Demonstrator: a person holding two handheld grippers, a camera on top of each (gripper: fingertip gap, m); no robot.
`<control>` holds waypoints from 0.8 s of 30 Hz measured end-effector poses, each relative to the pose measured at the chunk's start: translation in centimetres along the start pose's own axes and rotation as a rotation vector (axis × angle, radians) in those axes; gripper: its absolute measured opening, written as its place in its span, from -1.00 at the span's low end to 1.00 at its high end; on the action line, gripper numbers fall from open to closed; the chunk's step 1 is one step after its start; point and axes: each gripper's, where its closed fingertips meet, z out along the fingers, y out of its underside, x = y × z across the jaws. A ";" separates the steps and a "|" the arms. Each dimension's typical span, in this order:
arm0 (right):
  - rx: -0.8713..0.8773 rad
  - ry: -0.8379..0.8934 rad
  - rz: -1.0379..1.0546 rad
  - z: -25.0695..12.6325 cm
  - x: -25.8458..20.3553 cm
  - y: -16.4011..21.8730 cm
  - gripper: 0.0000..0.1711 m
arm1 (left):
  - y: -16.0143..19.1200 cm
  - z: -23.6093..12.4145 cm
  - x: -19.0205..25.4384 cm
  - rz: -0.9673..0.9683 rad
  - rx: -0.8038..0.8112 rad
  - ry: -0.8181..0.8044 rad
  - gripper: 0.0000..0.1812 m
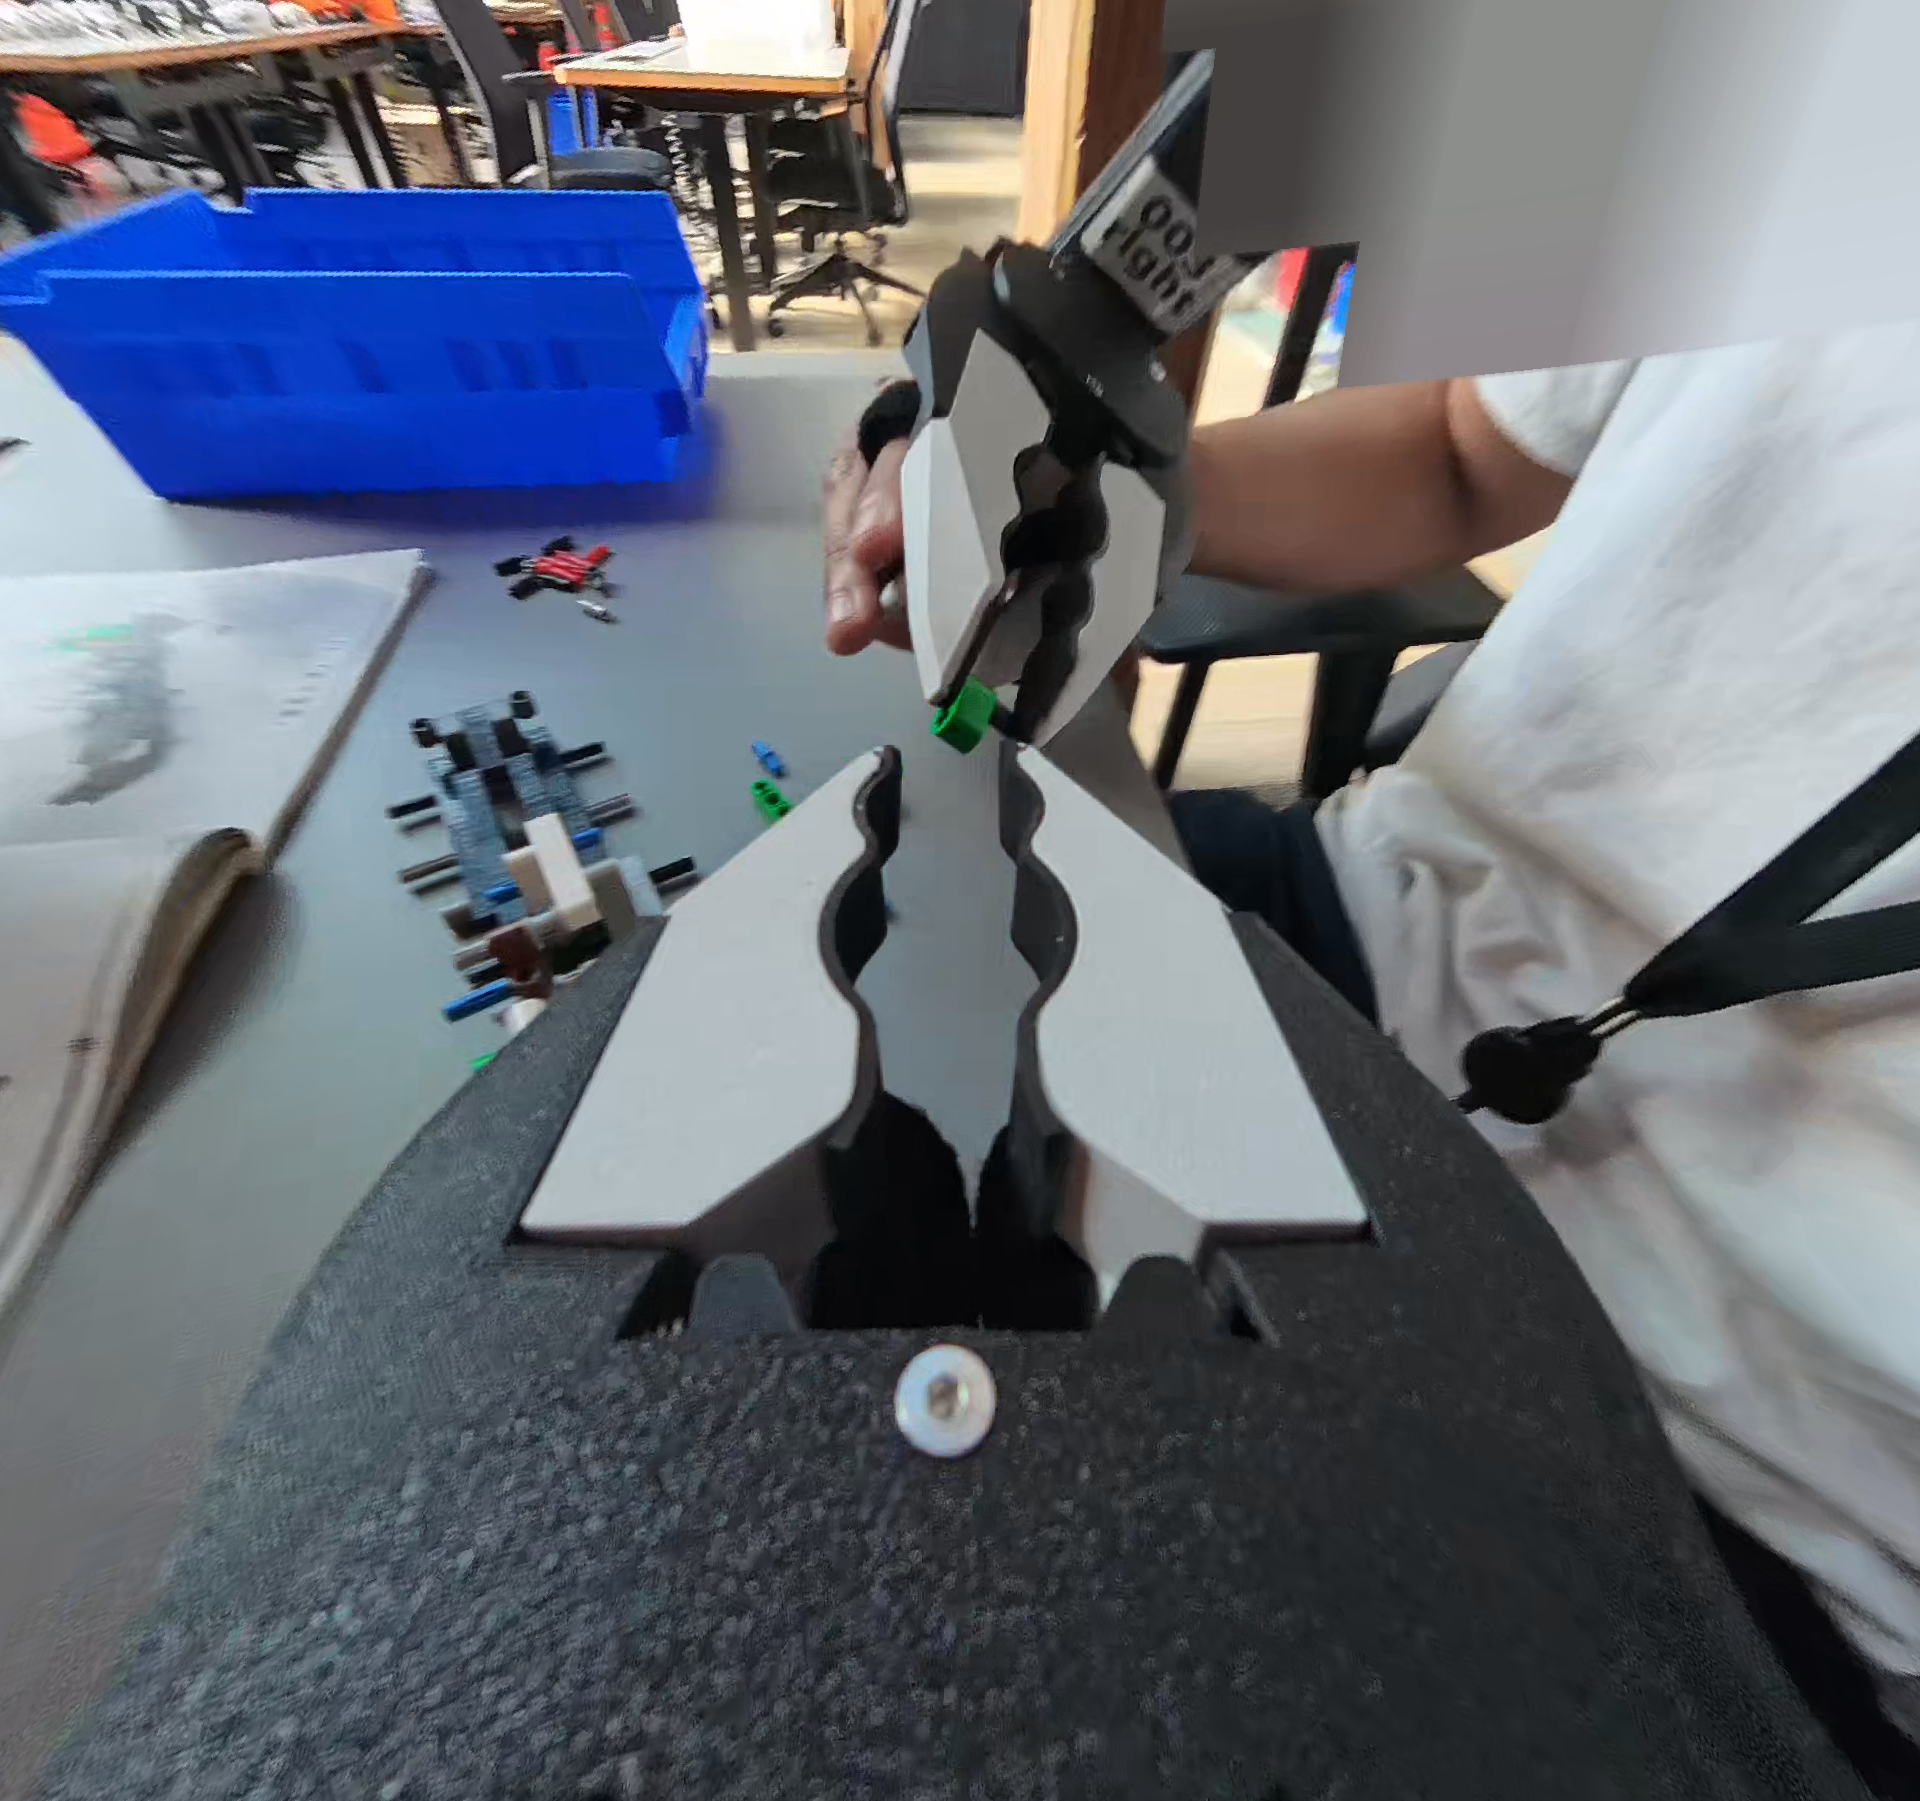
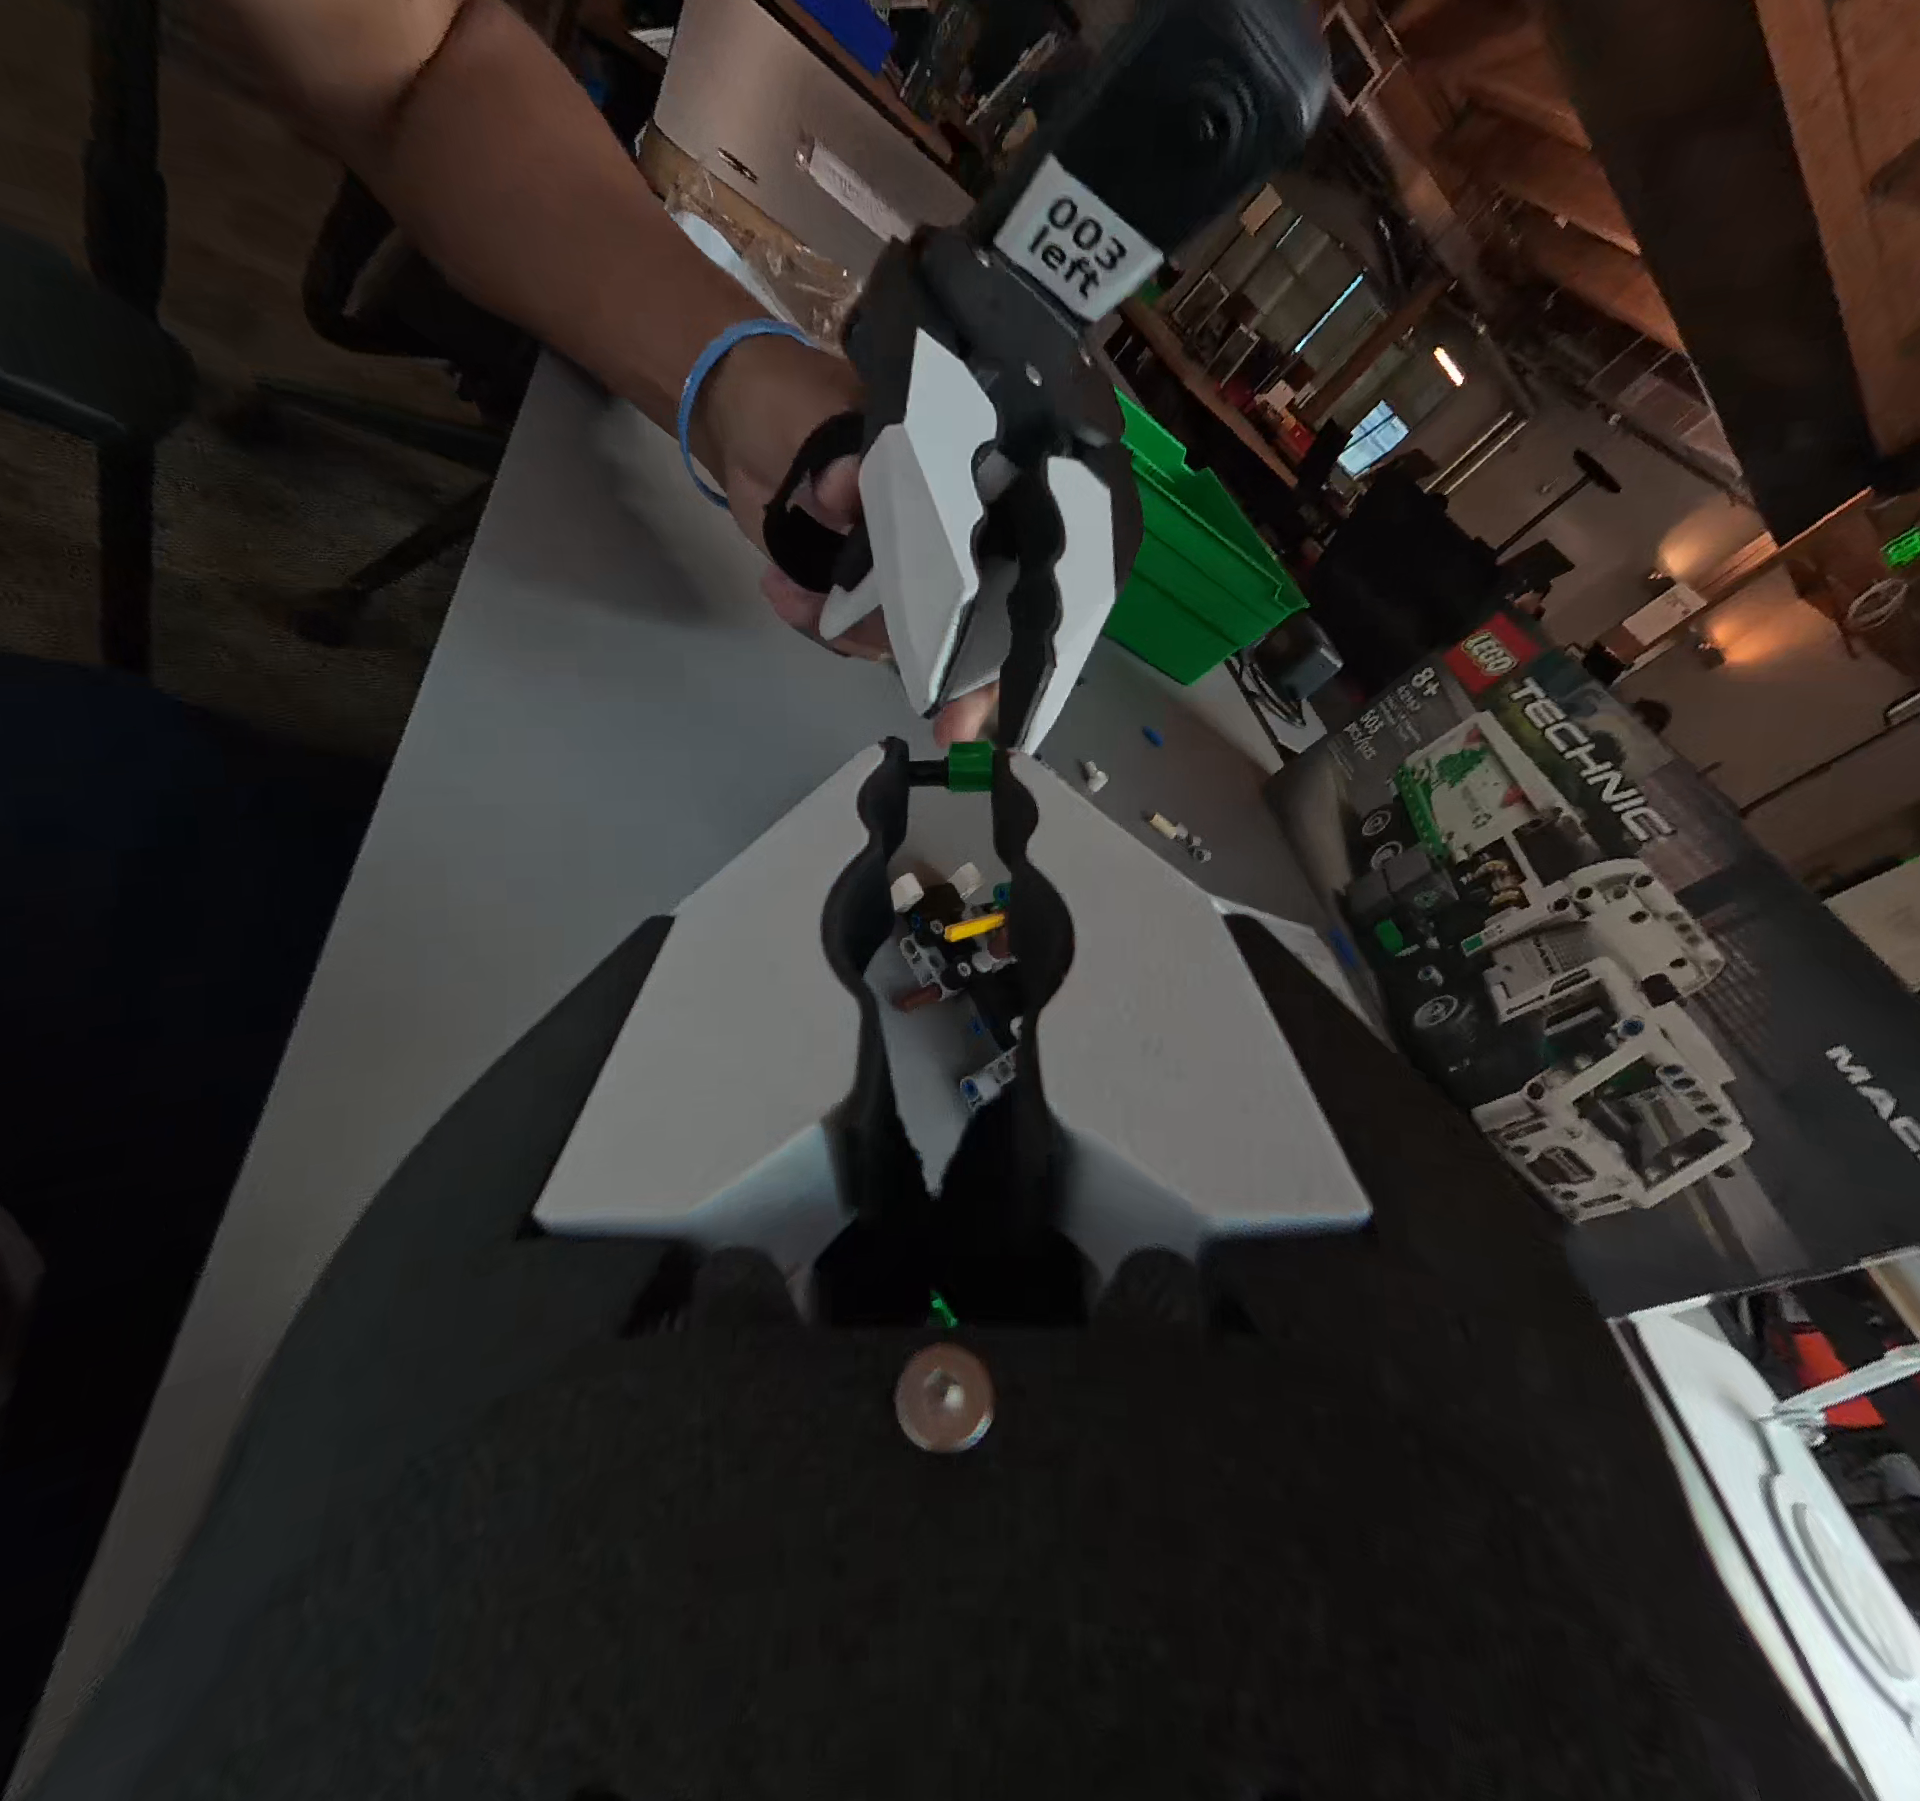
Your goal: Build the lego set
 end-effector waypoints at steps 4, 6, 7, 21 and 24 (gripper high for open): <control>0.031 -0.011 -0.113 0.6 -0.5 -0.8 -0.83 | -0.6 -0.1 0.9 -0.229 0.058 0.171 -0.76; 0.045 -0.018 -0.149 0.9 -0.7 -1.2 -0.83 | -0.3 0.2 1.2 -0.268 0.048 0.208 -0.80; 0.040 -0.012 -0.172 1.0 -0.7 -1.2 -0.83 | 0.0 0.3 1.4 -0.271 0.028 0.216 -0.80; 0.054 0.025 0.539 0.1 1.9 0.3 -0.73 | -1.1 -1.0 -0.5 -0.031 0.091 0.011 -0.93; 0.132 0.020 0.690 0.2 1.8 -0.1 -0.76 | -1.9 -1.2 -0.5 -0.015 0.139 -0.008 -0.94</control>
